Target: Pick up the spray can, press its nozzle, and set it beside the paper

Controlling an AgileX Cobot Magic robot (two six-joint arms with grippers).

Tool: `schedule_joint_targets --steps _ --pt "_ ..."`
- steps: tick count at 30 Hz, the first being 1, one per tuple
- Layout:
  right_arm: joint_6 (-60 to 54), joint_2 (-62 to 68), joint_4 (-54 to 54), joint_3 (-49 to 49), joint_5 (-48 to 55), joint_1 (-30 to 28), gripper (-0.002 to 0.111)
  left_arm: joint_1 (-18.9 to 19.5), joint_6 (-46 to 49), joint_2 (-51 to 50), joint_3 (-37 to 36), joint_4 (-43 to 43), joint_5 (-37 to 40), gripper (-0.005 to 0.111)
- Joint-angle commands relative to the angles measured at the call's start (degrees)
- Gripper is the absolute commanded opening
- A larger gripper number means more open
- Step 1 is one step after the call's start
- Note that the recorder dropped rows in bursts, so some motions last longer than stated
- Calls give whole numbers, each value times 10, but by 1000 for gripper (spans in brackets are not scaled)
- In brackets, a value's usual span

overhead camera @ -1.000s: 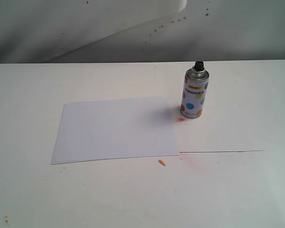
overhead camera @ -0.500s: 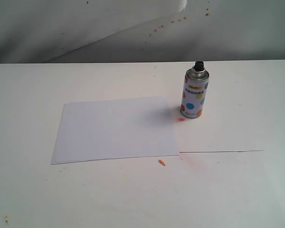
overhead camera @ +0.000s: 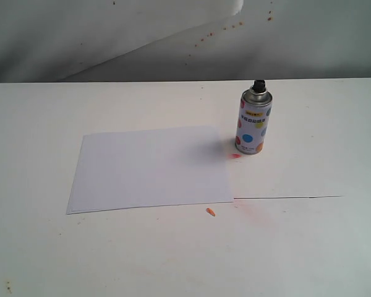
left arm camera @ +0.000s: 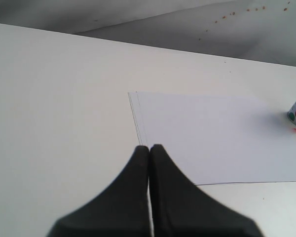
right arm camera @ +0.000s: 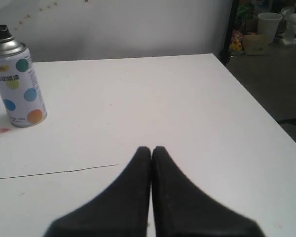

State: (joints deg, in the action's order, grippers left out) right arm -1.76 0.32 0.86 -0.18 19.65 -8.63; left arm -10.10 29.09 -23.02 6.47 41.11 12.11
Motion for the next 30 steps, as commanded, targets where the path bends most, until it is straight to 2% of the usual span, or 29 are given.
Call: schedule_joint_targets --steps 1,6,30 --pt "-11 -3 3 2 3 7 0 -1 0 4 -1 2 -5 0" --pt "-12 -3 3 2 3 36 0 -1 -2 4 -1 2 -5 0" --pt "-11 -3 3 2 1 35 0 -1 0 4 -1 2 -5 0"
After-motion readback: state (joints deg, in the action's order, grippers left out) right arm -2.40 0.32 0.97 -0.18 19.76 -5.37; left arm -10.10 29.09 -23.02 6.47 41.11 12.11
